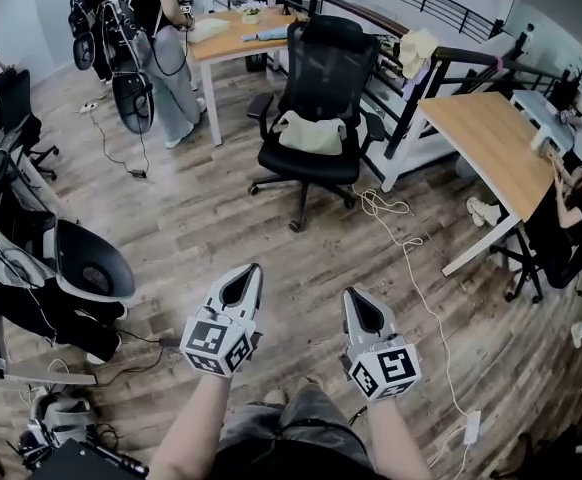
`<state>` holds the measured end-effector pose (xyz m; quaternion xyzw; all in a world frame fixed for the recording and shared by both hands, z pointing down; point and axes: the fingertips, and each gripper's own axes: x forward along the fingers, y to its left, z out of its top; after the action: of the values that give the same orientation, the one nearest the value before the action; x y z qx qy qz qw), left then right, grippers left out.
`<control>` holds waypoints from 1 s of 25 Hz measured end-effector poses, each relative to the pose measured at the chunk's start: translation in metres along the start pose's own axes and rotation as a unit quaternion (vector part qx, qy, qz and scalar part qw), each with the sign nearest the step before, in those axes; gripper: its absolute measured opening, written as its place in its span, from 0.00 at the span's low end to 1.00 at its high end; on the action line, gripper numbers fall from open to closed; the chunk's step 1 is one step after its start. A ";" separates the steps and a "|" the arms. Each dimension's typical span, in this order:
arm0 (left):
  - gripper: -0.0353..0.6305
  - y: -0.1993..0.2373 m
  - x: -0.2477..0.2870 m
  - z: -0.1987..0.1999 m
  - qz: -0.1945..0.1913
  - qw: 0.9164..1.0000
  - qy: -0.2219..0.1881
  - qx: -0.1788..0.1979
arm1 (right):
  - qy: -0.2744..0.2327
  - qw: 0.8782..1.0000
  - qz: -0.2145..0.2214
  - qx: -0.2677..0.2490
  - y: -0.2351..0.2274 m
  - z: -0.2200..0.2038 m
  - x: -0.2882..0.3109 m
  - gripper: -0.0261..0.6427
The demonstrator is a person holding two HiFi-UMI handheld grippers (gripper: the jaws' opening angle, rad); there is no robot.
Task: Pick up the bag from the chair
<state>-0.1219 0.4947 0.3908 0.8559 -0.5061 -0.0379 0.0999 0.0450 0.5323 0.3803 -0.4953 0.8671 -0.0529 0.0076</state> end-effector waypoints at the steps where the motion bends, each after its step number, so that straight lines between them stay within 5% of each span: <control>1: 0.05 0.003 0.002 0.001 0.002 1.000 -0.002 -0.001 | -0.001 1.000 0.000 0.002 -0.001 0.001 0.004 0.04; 14: 0.05 0.053 0.063 0.017 0.020 1.000 -0.001 -0.001 | -0.009 1.000 0.025 0.012 -0.028 0.013 0.089 0.04; 25: 0.05 0.076 0.155 0.028 0.005 1.000 -0.002 0.000 | 0.001 1.000 0.021 0.019 -0.093 0.019 0.162 0.04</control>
<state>-0.1169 0.3196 0.3855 0.8534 -0.5104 -0.0390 0.0988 0.0437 0.3444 0.3768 -0.4767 0.8762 -0.0695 0.0171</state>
